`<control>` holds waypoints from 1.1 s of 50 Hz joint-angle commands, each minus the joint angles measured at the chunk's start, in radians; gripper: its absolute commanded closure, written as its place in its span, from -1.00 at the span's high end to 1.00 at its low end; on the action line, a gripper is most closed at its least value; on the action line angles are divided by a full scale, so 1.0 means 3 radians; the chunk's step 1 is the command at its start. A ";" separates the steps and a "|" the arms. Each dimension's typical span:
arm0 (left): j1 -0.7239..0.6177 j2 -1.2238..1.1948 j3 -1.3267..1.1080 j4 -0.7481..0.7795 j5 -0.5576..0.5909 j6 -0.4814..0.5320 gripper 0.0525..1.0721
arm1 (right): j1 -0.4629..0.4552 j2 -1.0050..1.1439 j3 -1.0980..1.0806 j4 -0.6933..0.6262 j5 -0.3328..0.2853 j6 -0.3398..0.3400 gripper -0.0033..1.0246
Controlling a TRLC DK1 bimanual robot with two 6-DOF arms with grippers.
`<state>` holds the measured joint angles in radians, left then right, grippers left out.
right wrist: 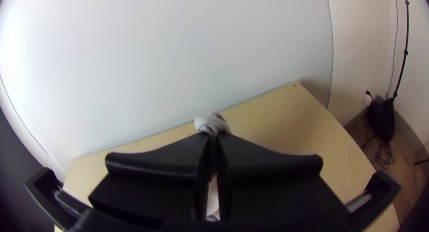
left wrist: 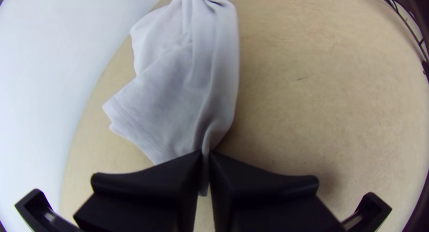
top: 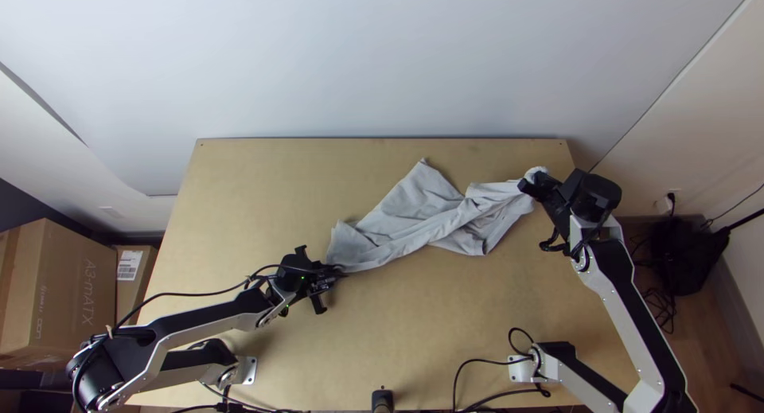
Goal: Fold the t-shirt
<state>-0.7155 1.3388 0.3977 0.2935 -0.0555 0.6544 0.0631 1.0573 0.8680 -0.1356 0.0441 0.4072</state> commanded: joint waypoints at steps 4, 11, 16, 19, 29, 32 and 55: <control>0.0217 -0.0106 0.0208 -0.0365 0.0016 -0.0453 -0.95 | -0.0006 -0.0083 0.0093 -0.0054 0.0022 -0.0018 -0.95; 0.0559 -0.0244 0.0766 -0.0871 0.0016 -0.1051 -0.95 | -0.0011 -0.0083 0.0220 -0.0228 0.0017 -0.0043 -0.95; 0.0795 -0.0280 0.1216 -0.1290 0.0011 -0.1476 -0.95 | -0.0011 -0.0088 0.0369 -0.0448 -0.0019 -0.0054 -0.95; 0.0933 -0.0326 0.1446 -0.1469 0.0016 -0.1701 -0.95 | -0.0011 -0.0088 0.0491 -0.0601 -0.0050 -0.0054 -0.95; 0.1286 -0.0423 0.2141 -0.2032 0.0016 -0.2033 -0.95 | 0.0081 0.0045 0.1069 -0.1312 -0.0086 -0.0048 -0.95; 0.1332 -0.0423 0.2371 -0.2211 0.0011 -0.2054 -0.95 | 0.0122 0.0116 0.1279 -0.1557 -0.0116 -0.0048 -0.95; 0.1904 0.0011 0.4452 -0.2906 -0.0183 -0.2243 -0.95 | 0.0275 0.0756 0.3145 -0.1772 -0.0351 -0.0417 -0.95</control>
<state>-0.1791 1.3094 1.5955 -0.5613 -0.0807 0.0082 0.1375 1.2423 1.6653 -0.6960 -0.0658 0.3092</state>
